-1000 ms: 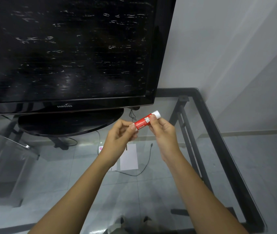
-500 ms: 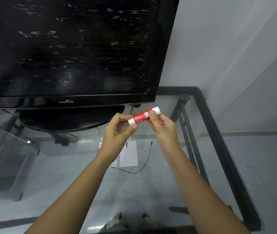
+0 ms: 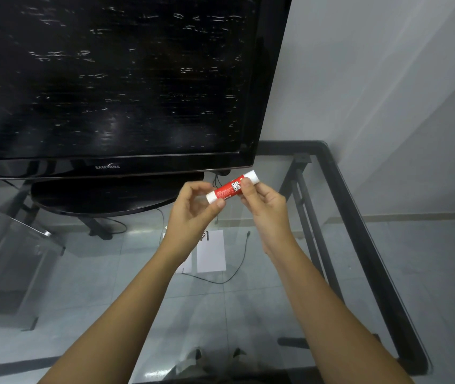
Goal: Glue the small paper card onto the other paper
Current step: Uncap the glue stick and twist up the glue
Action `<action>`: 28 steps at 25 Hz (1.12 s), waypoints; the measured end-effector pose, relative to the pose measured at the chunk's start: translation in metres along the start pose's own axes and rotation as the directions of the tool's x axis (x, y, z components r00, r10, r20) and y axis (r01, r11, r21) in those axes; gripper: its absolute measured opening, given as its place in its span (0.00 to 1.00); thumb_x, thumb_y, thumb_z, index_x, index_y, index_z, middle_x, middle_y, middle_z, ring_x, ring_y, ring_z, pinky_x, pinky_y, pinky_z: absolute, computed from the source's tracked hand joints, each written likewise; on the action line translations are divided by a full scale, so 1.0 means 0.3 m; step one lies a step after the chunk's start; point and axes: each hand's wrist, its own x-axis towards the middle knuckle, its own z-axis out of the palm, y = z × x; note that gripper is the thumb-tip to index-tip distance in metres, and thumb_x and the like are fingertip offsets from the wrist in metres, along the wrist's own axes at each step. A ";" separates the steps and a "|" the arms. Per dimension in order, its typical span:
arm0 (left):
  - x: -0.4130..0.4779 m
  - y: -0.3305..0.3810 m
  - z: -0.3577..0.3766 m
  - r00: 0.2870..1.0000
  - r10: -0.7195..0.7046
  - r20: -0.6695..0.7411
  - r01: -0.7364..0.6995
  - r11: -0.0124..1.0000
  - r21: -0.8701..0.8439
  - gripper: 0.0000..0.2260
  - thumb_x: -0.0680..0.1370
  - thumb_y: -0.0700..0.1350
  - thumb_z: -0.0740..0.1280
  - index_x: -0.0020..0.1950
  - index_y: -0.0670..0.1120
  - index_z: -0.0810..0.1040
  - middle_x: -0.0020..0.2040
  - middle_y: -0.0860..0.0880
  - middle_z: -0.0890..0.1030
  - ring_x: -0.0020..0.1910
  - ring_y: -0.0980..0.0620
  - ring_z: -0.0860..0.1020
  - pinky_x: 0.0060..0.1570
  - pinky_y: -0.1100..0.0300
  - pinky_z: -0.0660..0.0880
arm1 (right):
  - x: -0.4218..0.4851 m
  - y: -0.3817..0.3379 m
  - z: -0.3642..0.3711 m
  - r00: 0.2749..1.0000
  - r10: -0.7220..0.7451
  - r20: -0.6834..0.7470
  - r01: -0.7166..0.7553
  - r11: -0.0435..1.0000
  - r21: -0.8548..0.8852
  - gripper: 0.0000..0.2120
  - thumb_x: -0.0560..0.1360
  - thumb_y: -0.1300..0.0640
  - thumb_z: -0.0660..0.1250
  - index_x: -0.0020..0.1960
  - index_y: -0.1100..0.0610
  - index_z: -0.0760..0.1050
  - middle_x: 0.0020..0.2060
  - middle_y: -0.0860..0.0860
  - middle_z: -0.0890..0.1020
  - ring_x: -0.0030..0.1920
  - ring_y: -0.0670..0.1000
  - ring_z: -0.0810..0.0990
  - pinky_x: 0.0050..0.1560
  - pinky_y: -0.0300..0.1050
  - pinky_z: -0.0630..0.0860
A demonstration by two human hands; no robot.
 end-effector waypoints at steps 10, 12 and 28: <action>0.002 0.002 -0.007 0.999 0.043 0.022 -0.043 0.999 0.025 0.14 0.71 0.51 0.70 0.55 0.53 0.73 0.47 0.55 0.80 0.46 0.56 0.81 0.43 0.65 0.77 | -0.006 -0.022 -0.001 1.000 -0.014 -0.004 0.014 1.000 0.004 0.08 0.66 0.40 0.67 0.41 0.41 0.80 0.40 0.40 0.84 0.50 0.43 0.81 0.52 0.37 0.76; 0.011 0.016 0.001 0.980 -0.198 0.037 0.201 0.962 -0.182 0.16 0.74 0.57 0.65 0.55 0.47 0.74 0.39 0.51 0.81 0.36 0.56 0.80 0.40 0.64 0.76 | -0.006 -0.023 0.002 1.000 -0.028 0.004 0.028 1.000 0.004 0.05 0.68 0.43 0.67 0.40 0.41 0.80 0.39 0.39 0.84 0.49 0.42 0.81 0.51 0.36 0.76; 0.012 0.021 -0.010 0.996 -0.062 0.060 0.067 0.994 -0.082 0.08 0.70 0.53 0.70 0.47 0.56 0.77 0.45 0.56 0.81 0.47 0.57 0.80 0.47 0.62 0.74 | -0.003 -0.039 -0.004 1.000 -0.026 -0.007 0.026 1.000 -0.003 0.04 0.71 0.46 0.67 0.44 0.44 0.79 0.40 0.41 0.84 0.49 0.44 0.82 0.46 0.32 0.76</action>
